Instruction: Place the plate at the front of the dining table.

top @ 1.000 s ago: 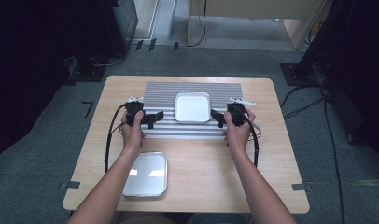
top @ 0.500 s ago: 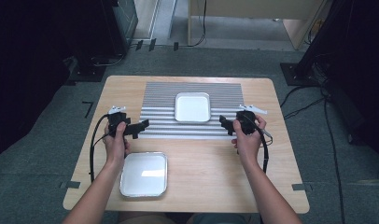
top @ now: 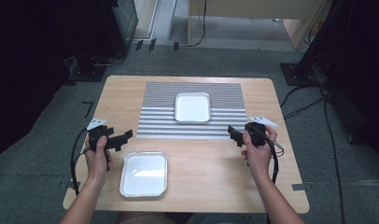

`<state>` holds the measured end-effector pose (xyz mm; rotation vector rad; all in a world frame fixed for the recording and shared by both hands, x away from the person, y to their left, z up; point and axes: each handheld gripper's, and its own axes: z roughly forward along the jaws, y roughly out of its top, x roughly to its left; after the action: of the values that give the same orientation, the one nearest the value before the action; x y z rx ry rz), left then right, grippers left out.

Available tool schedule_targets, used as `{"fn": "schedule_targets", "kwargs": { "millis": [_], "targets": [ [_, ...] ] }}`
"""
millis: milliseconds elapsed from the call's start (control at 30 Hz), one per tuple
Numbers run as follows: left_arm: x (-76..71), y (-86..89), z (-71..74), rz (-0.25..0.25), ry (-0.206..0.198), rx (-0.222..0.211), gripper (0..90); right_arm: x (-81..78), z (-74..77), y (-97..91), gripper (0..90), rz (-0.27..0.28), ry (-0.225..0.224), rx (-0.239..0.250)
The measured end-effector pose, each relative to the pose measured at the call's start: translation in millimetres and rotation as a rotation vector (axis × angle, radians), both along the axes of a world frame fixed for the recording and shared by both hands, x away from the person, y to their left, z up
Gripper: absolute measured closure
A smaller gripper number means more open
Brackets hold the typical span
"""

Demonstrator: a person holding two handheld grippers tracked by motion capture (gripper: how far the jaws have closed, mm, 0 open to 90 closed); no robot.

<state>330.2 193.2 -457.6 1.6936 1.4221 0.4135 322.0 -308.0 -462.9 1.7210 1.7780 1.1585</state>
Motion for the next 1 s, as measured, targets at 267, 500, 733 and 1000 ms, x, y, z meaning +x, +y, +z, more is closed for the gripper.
{"fn": "schedule_targets", "kwargs": {
  "millis": [267,500,733,1000],
  "targets": [
    [-24.2,28.8,-9.0,0.04,-0.001,0.021,11.2,-24.7,-3.9,-20.2,24.9,-0.02,-0.013,-0.012],
    [-42.7,58.0,-17.9,0.097,0.006,0.007,11.2,-49.7,-9.8,-39.5,24.8,-0.04,-0.024,-0.04],
    [-60.4,73.5,-25.1,0.12,0.009,0.013,11.2,-70.1,-18.3,-56.7,24.8,-0.061,-0.017,-0.056],
    [-78.5,77.3,-38.3,0.115,0.017,0.046,11.2,-92.2,-31.0,-76.7,24.7,-0.088,0.001,-0.076]
  ]
}}
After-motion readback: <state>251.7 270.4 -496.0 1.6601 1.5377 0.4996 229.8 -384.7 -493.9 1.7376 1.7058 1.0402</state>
